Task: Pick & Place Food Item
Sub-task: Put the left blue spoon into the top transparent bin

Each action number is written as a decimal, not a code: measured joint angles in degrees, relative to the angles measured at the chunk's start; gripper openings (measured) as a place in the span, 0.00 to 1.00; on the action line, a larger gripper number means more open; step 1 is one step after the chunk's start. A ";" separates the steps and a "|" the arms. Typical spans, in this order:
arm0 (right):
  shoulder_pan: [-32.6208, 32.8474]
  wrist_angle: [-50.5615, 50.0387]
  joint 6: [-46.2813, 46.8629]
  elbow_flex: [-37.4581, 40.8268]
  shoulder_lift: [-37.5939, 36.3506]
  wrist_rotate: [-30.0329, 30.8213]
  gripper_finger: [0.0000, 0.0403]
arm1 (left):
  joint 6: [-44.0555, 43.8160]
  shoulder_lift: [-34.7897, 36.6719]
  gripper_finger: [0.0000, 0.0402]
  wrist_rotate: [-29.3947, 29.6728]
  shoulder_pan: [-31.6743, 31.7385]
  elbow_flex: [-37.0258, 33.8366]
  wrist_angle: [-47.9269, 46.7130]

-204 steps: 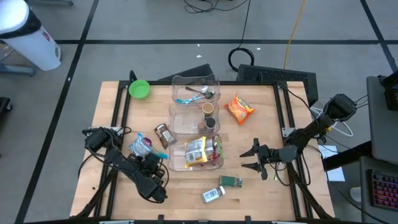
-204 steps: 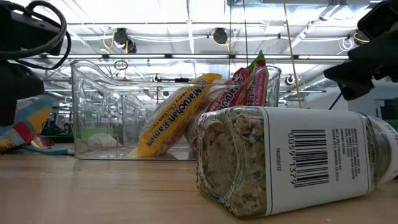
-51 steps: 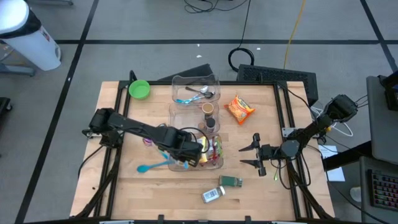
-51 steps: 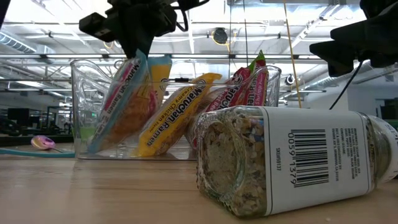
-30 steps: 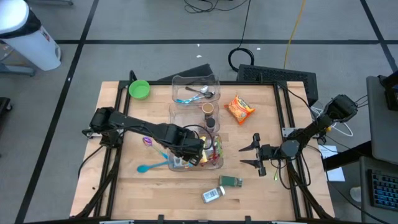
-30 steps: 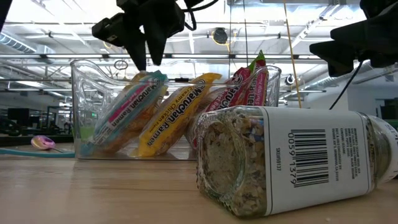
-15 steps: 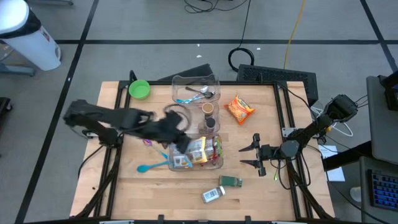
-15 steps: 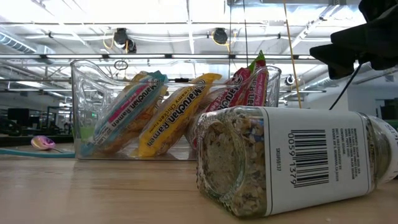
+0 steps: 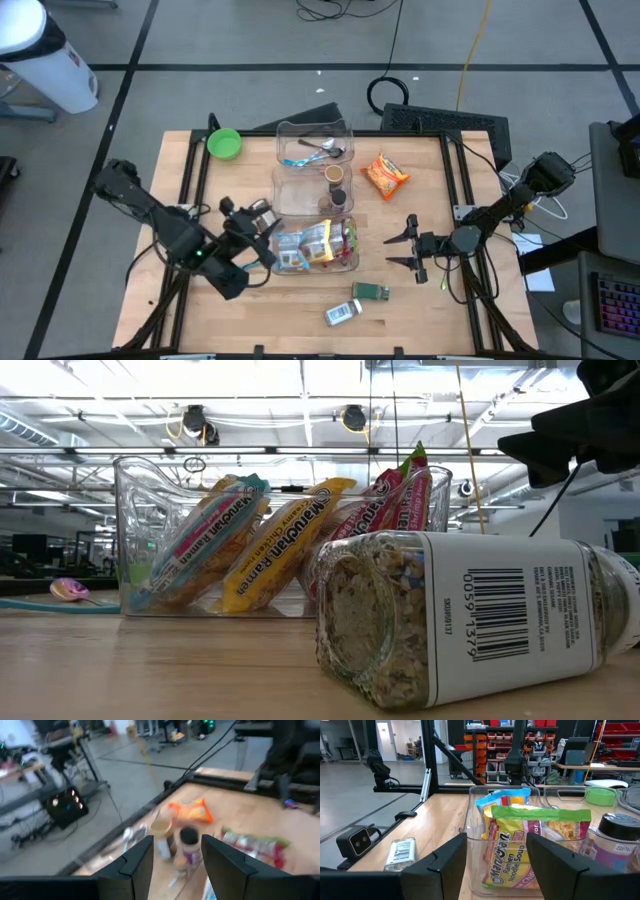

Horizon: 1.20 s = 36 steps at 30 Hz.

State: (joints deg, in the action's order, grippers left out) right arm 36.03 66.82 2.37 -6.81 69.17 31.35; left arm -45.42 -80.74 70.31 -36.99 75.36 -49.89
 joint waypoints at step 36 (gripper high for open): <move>-20.88 7.93 -3.21 0.02 0.02 -0.69 0.49 | 50.49 47.83 0.42 -57.20 31.31 -59.40 71.58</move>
State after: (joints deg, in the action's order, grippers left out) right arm 15.15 74.75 -0.84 -6.79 69.19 30.66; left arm 5.08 -32.91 13.11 -5.69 15.97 21.69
